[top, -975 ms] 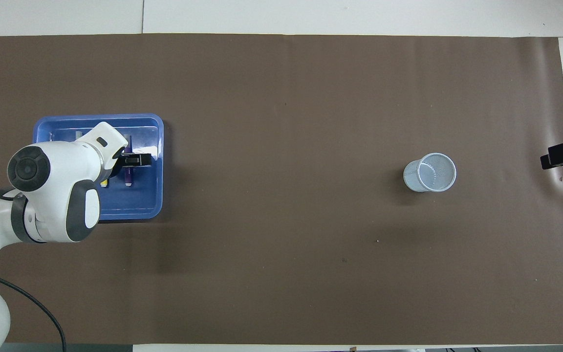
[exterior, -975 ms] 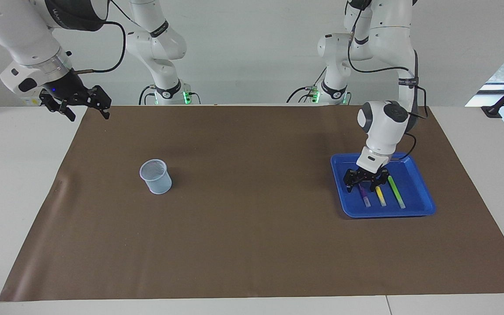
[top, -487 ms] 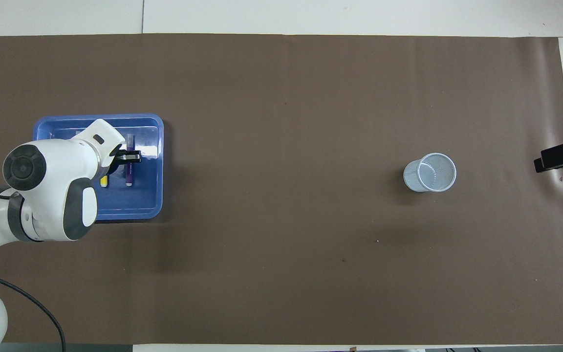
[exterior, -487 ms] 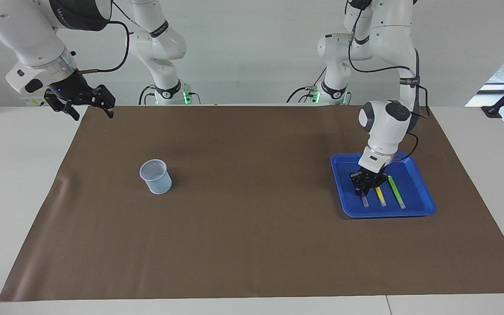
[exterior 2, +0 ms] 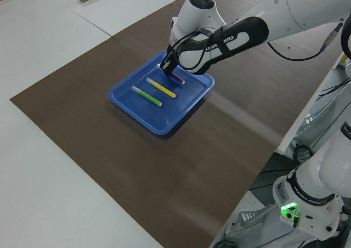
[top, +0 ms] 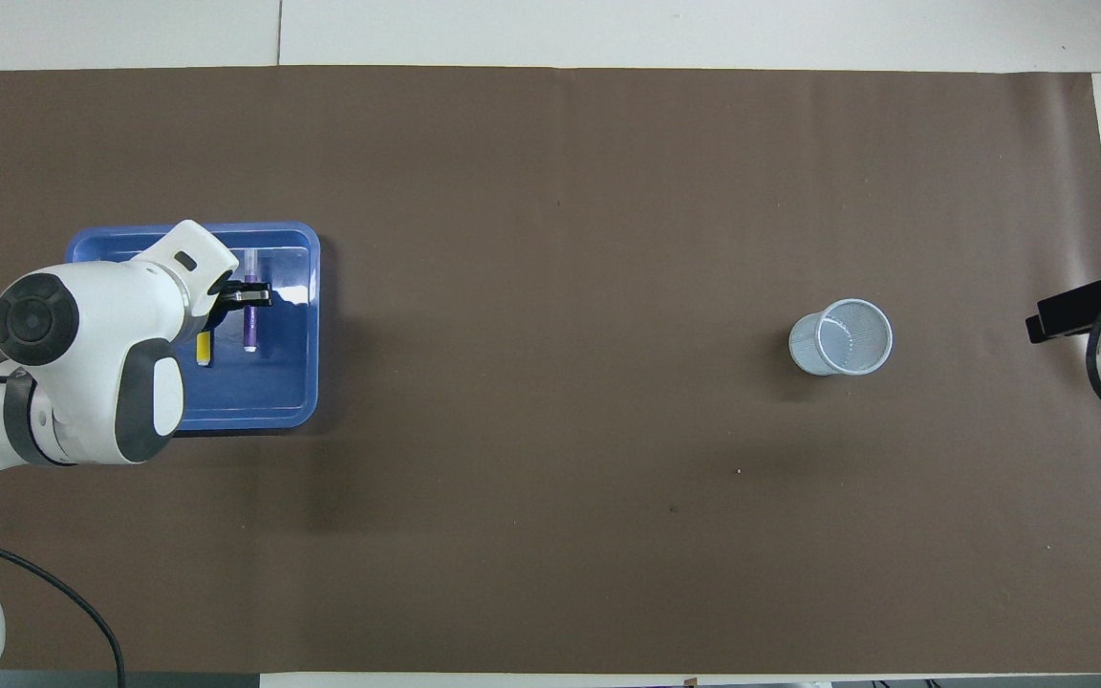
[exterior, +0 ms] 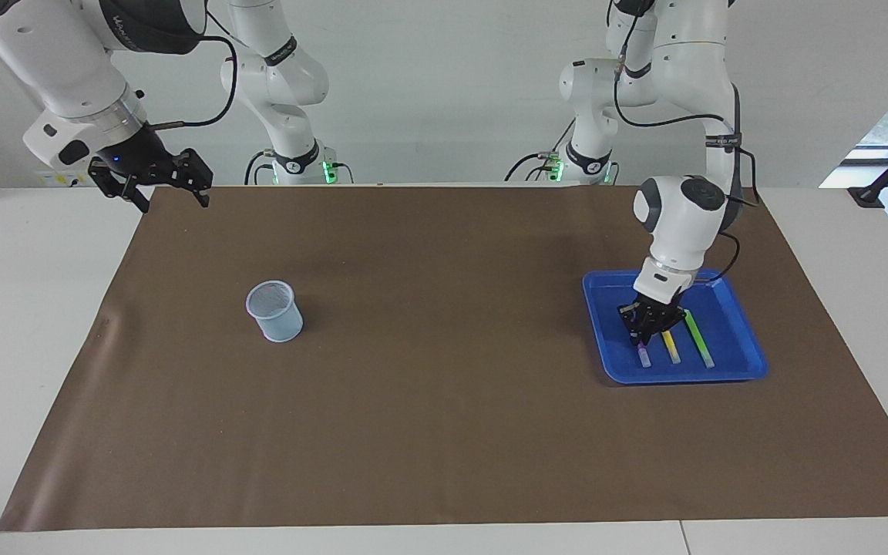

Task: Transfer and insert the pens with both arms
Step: 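Lift the purple pen with the left gripper while the right gripper approaches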

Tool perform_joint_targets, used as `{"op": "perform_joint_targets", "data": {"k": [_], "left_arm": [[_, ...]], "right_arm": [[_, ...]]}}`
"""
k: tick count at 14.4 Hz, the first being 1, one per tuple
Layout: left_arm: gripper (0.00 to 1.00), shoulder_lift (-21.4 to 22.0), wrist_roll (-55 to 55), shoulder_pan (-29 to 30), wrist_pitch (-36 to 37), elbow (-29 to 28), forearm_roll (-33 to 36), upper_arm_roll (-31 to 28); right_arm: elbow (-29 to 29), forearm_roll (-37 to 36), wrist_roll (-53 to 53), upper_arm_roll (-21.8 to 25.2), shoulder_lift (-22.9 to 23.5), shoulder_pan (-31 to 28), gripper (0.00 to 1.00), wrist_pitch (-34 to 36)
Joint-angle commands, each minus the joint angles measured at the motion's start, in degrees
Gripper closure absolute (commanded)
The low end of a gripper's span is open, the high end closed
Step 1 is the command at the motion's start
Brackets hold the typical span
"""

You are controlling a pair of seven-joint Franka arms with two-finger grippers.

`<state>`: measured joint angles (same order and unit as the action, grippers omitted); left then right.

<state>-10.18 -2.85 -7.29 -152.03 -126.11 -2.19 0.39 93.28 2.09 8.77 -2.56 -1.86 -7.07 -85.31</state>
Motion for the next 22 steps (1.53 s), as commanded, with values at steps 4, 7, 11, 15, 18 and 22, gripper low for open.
{"op": "perform_joint_targets", "data": {"k": [4, 7, 11, 15, 18, 22], "left_arm": [[1.0, 4.3, -8.4, -2.4, 27.6, 15.3, 1.0, -0.2], [1.0, 4.1, -22.7, -6.7, 32.1, 20.5, 0.5, -0.2], [1.0, 3.2, -49.5, -14.5, 34.6, 24.9, 0.4, -0.2], [1.0, 1.7, -76.5, -19.4, 35.7, 29.9, -2.7, -0.2], [1.0, 0.2, -90.4, -22.1, 36.5, 33.4, -4.0, -0.1], [1.0, -0.2, -106.3, -24.4, 35.6, 34.7, -6.1, 0.0]], "right_arm": [[1.8, 10.7, -0.3, -0.3, -1.6, -0.5, 0.0, -0.1], [3.0, 17.1, -0.7, -0.3, -1.6, -0.5, 0.0, -2.7], [8.0, 28.5, -8.0, -0.8, -3.9, -0.1, 0.0, -8.3], [9.5, 39.8, -16.5, -1.4, -4.6, 1.8, 0.0, -10.8], [10.7, 46.3, -19.7, -1.5, -5.2, 3.2, 0.0, -12.6], [16.2, 51.9, -22.6, -1.5, -6.7, 9.8, 0.0, -26.0]]}}
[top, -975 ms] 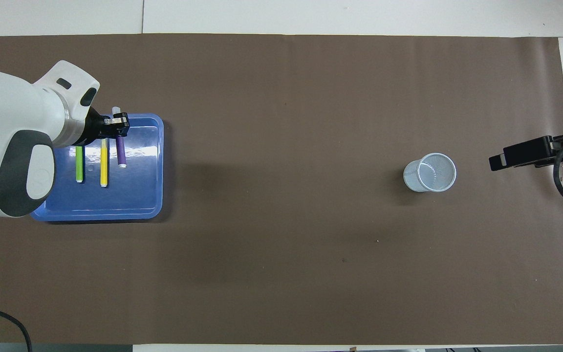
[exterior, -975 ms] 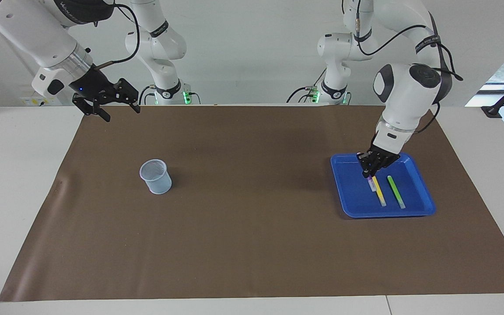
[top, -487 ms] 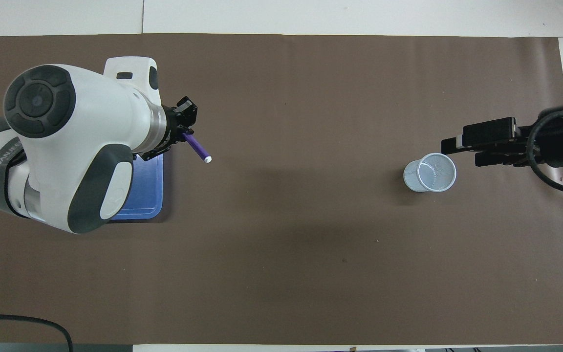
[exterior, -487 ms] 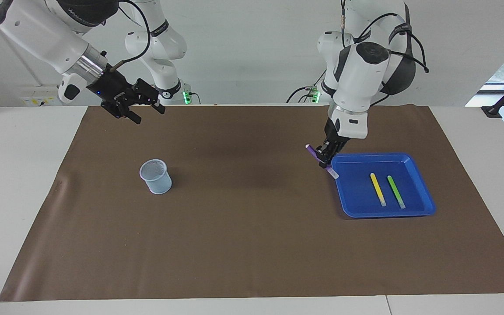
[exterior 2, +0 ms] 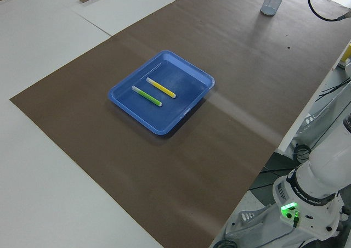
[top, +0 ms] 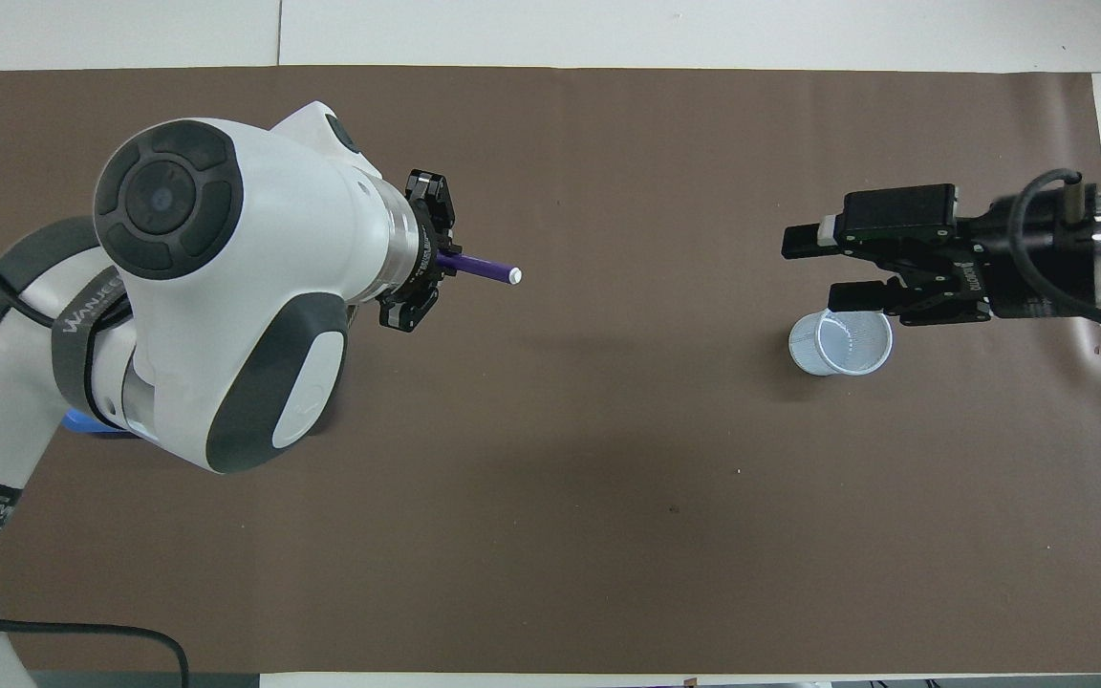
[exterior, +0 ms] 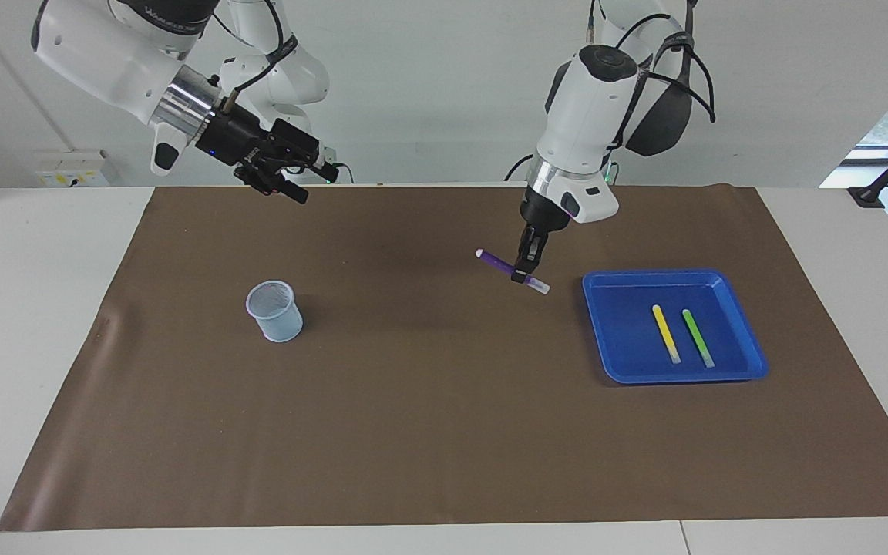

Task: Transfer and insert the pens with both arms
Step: 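Lift the purple pen with the left gripper while the right gripper approaches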

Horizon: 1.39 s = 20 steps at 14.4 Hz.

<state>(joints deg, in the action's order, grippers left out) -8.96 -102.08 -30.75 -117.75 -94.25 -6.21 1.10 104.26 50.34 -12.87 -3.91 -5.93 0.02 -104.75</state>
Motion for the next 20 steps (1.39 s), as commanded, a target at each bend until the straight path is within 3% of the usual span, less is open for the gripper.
{"op": "perform_joint_targets", "data": {"k": [1, 4, 7, 9, 11, 20], "left_arm": [[1.0, -1.7, -9.0, -1.0, 1.2, 4.1, -4.0, -0.7], [1.0, -1.2, -9.9, -1.6, 1.4, 4.5, -9.2, 0.0], [1.0, -0.2, -9.9, -2.0, 1.5, 4.5, -9.5, 2.1], [1.0, 0.6, -10.0, -2.2, 1.8, 4.4, -9.6, 2.6], [1.0, 1.5, -10.0, -2.2, 2.1, 4.2, -9.7, 3.2], [1.0, 2.0, -10.6, -2.3, 0.3, 3.6, -10.4, 3.6]], "right_arm": [[6.1, 5.6, -1.5, -0.1, -3.0, 4.5, 0.0, -10.1], [7.5, 6.3, -3.9, -0.1, -2.9, 8.8, 0.0, -16.9], [9.6, 9.5, -3.7, -0.1, -2.7, 12.4, 0.0, -22.9], [9.6, 9.5, -3.7, -0.1, -2.1, 13.8, 0.11, -23.6], [10.2, 9.5, -3.4, -0.1, -1.6, 13.7, 0.15, -23.5], [10.7, 9.5, -3.7, -0.1, -0.8, 16.9, 0.2, -26.9]]}}
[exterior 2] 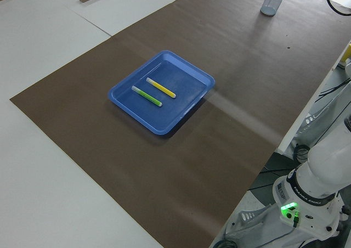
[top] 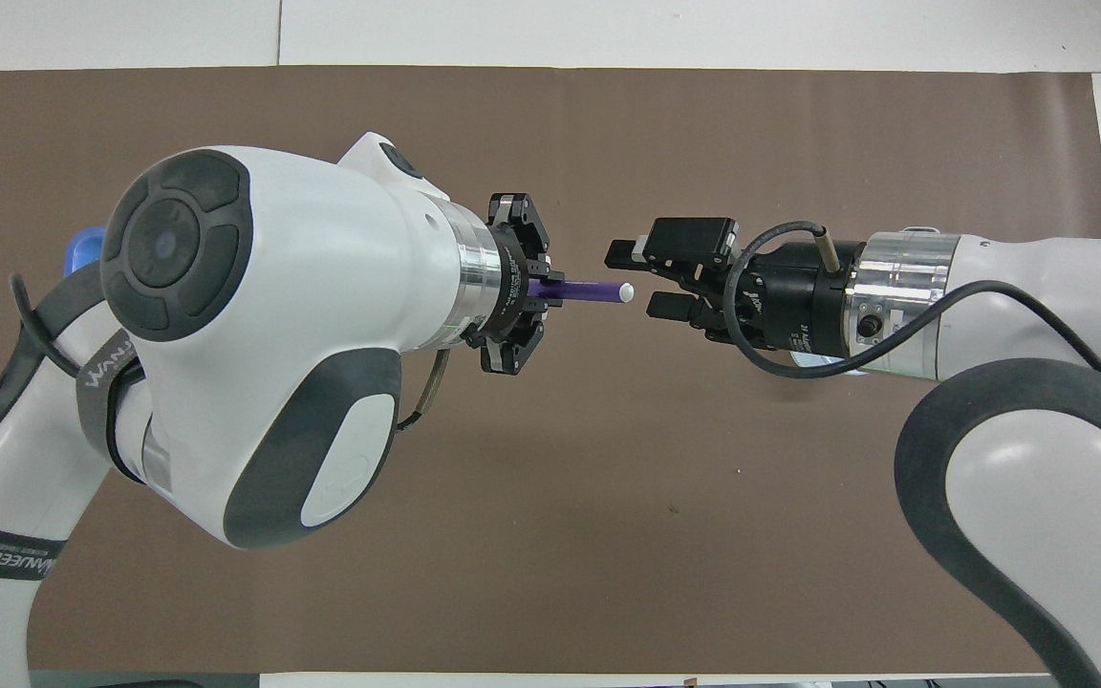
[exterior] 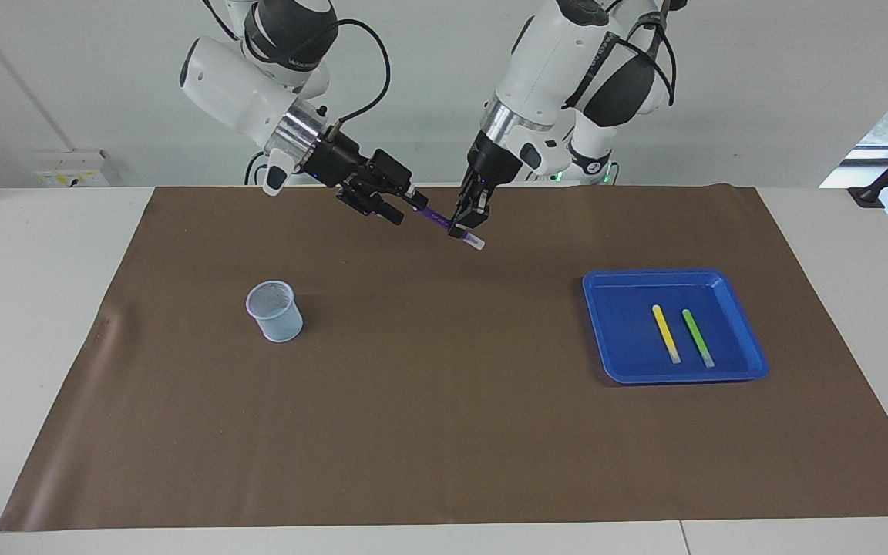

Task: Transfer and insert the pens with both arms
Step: 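Grasp the purple pen tip with the right gripper from the left gripper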

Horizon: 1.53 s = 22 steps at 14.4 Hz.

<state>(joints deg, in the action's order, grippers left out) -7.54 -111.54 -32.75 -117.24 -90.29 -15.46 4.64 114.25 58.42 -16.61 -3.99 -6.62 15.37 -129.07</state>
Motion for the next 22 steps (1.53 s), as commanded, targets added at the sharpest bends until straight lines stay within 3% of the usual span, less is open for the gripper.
{"op": "perform_joint_targets", "data": {"k": [1, 7, 15, 18, 22], "left_arm": [[1.0, 0.6, -1.4, -0.3, -0.7, -0.3, -1.2, 0.0], [1.0, 1.1, -1.1, -0.3, -1.2, -1.6, -1.2, 0.0], [1.0, 1.2, -1.1, -0.3, -1.2, -1.8, -1.2, 0.0], [1.0, 1.3, -1.1, -0.3, -1.2, -2.0, -1.2, 0.0], [1.0, 1.3, -1.1, -0.2, -1.2, -2.0, -1.2, 0.0]], "right_arm": [[0.7, 1.4, 0.1, -0.1, -0.1, 1.7, 0.2, -3.0], [0.7, 1.4, 0.4, -0.1, -0.1, 1.8, 0.31, -3.1], [0.7, 1.3, 0.9, -0.1, -0.1, 1.8, 0.73, -3.2], [0.7, 1.3, 1.8, -0.1, -0.1, 1.8, 1.0, -2.9], [0.7, 1.3, 1.7, -0.1, -0.1, 1.7, 1.0, -2.7]]}}
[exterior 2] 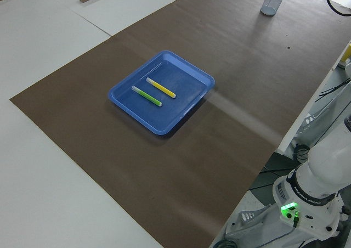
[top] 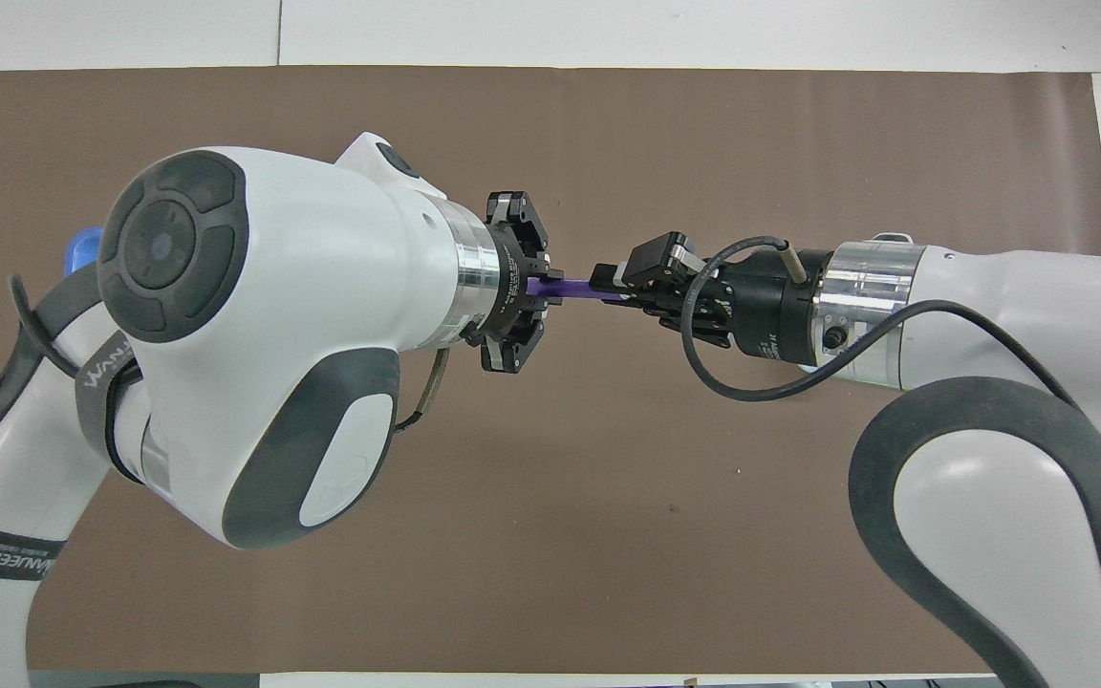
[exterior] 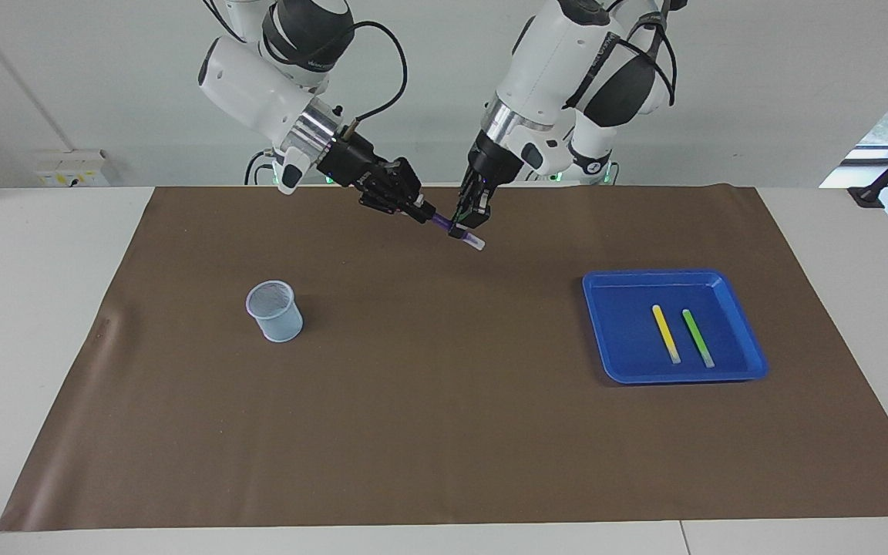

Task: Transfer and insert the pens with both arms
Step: 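Carry the pen to the cup with the right gripper while the left gripper withdraws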

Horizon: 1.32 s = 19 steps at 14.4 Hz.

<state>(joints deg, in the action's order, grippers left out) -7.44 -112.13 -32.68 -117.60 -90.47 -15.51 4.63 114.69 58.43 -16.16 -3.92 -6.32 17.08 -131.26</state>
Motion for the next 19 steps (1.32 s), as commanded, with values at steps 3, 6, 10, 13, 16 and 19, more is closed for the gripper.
{"op": "perform_joint_targets", "data": {"k": [3, 6, 10, 13, 16, 19], "left_arm": [[1.0, 1.2, -0.4, -0.3, -0.8, -1.8, -1.1, 0.0], [0.16, 1.2, -0.4, -0.2, -1.3, -1.8, -0.9, -0.1], [0.0, 1.2, 1.2, -0.2, -0.8, -1.8, 1.0, -0.1], [0.0, 2.6, 9.7, 0.3, -0.2, -4.2, 2.1, -0.1], [0.0, 4.8, 24.1, 1.4, 1.6, -8.4, 2.2, -0.6], [0.0, 5.9, 41.9, 6.3, 4.6, -10.4, 2.2, -0.5]], "right_arm": [[0.3, 1.2, 1.1, -0.2, -0.4, 0.0, 1.0, -0.3], [0.3, 0.7, 1.1, -0.2, -0.4, -0.1, 1.0, -0.1], [-0.1, -3.2, 2.1, -0.2, -0.2, -0.6, 1.0, 0.7], [-1.6, -12.4, 5.5, -0.1, 0.3, -3.6, 1.0, 7.2], [-4.2, -22.4, 9.6, 0.0, 0.4, -7.2, 1.0, 13.5], [-12.5, -39.4, 13.9, 0.0, 3.8, -9.3, 1.0, 21.7]]}}
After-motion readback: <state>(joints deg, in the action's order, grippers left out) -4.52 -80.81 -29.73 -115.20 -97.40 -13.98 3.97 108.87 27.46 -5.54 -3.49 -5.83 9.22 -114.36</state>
